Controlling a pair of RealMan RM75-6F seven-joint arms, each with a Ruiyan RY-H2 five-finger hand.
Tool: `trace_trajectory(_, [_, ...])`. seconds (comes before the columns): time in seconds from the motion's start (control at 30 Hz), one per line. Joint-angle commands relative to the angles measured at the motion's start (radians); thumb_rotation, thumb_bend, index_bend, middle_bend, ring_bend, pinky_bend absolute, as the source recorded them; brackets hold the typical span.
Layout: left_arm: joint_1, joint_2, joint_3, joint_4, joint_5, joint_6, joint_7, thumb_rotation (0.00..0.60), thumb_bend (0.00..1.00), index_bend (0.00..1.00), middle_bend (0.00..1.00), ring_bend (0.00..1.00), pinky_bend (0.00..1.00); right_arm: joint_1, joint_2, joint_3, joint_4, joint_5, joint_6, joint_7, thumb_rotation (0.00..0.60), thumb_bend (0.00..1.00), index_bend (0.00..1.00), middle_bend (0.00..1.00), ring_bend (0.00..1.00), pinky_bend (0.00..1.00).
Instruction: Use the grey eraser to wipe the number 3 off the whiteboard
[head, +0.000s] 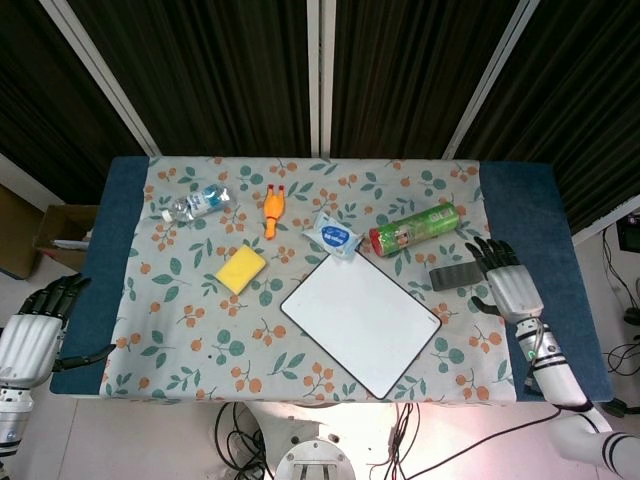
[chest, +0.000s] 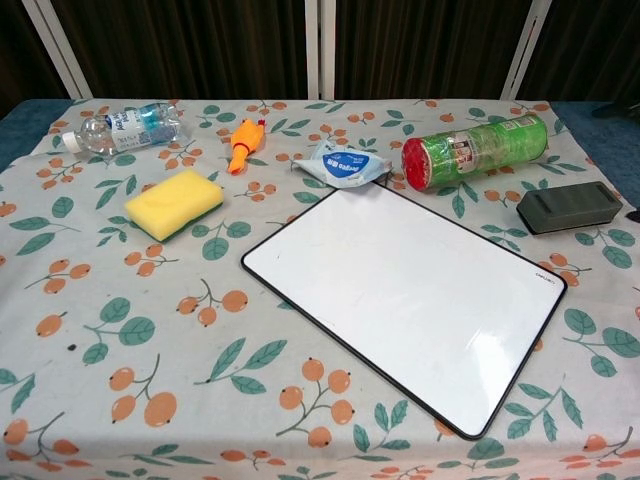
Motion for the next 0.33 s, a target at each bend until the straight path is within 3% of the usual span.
trace_trajectory(0.03, [0.004,0.007,-0.001,-0.006,0.000,0.007,0.001,0.286,0.03,0.13,0.10,0.12,0.23,-0.183,0.129,-0.036,-0.150,0.023,0.208,-0.064,0.600,0.21,0.00,0.00,0.00,0.00])
trace_trajectory(0.17, [0.009,0.013,-0.003,-0.009,-0.004,0.014,0.000,0.286,0.03,0.13,0.10,0.12,0.23,-0.284,0.157,-0.057,-0.183,0.063,0.280,-0.056,0.600,0.23,0.00,0.00,0.00,0.00])
trace_trajectory(0.33, [0.007,0.011,-0.003,-0.006,-0.005,0.009,-0.005,0.286,0.03,0.13,0.10,0.12,0.23,-0.328,0.161,-0.059,-0.176,0.072,0.294,-0.038,0.600,0.23,0.00,0.00,0.00,0.00])
